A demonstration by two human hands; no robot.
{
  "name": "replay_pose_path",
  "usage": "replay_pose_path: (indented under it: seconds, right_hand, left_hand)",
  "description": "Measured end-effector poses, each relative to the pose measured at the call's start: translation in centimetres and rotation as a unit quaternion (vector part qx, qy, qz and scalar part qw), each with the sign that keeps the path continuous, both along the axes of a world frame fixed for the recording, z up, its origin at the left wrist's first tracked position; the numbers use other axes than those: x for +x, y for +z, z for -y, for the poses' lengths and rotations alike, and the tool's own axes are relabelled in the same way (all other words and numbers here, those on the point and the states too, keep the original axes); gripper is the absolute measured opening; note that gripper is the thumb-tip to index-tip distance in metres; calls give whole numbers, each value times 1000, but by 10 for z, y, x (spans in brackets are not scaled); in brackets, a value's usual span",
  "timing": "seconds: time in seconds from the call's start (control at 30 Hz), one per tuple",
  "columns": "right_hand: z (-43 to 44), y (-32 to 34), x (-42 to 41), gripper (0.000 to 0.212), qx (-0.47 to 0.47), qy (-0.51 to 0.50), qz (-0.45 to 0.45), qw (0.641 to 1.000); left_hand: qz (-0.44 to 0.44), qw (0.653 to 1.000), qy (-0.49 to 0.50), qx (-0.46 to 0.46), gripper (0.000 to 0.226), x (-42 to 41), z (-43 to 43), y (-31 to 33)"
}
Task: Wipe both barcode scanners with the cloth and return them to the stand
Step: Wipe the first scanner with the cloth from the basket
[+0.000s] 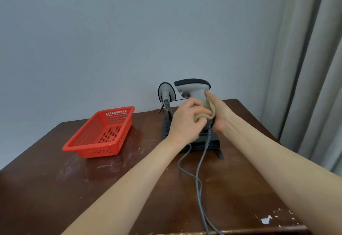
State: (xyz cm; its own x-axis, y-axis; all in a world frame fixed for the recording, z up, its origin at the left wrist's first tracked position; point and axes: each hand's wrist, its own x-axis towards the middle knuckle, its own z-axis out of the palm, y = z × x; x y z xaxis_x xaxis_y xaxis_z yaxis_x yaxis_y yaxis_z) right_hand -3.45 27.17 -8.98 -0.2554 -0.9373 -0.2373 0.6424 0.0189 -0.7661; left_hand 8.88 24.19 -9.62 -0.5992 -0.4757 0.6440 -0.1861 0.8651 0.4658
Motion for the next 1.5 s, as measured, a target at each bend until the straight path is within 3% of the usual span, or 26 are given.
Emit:
replay_pose_path:
  seconds: [0.07, 0.13, 0.23, 0.3, 0.47, 0.7, 0.83, 0.93, 1.03, 1.3, 1.5]
  right_hand:
    - [0, -3, 0, 50, 16, -15, -9, 1000]
    - [1, -5, 2, 51, 20, -27, 22, 999]
    - [0, 1, 1, 42, 14, -40, 37, 998]
    - [-1, 4, 0, 38, -6, -30, 35, 999]
    - [-1, 10, 12, 37, -46, 1, 74, 996]
    - [6, 8, 17, 49, -59, 3, 48, 997]
    - [7, 15, 20, 25, -68, 8, 119, 991]
    - [6, 19, 15, 14, -82, 11, 179, 980]
    - [3, 18, 9, 36, -60, -4, 109, 992]
    - [5, 15, 20, 22, -32, 21, 50, 998]
    - [2, 6, 14, 39, -27, 31, 60, 997]
  left_hand:
    - [40, 998, -22, 32, 21, 5, 1, 3]
    - [50, 997, 18, 50, 21, 9, 11, 10]
    - [-59, 986, 125, 94, 19, 17, 25, 20]
    - [-135, 976, 139, 95, 24, 18, 29, 26]
    - [-154, 982, 108, 8, 29, 12, 26, 41]
    - [-77, 993, 87, -15, 37, 4, 26, 48]
    - [-21, 999, 48, -6, 38, 0, 22, 46]
    - [-14, 998, 19, -51, 28, 3, 8, 32]
    - [0, 995, -10, -98, 31, 11, 3, 14]
    - [-55, 995, 67, 42, 33, 3, 24, 36]
    - [-31, 1000, 2, -3, 32, 16, 9, 10]
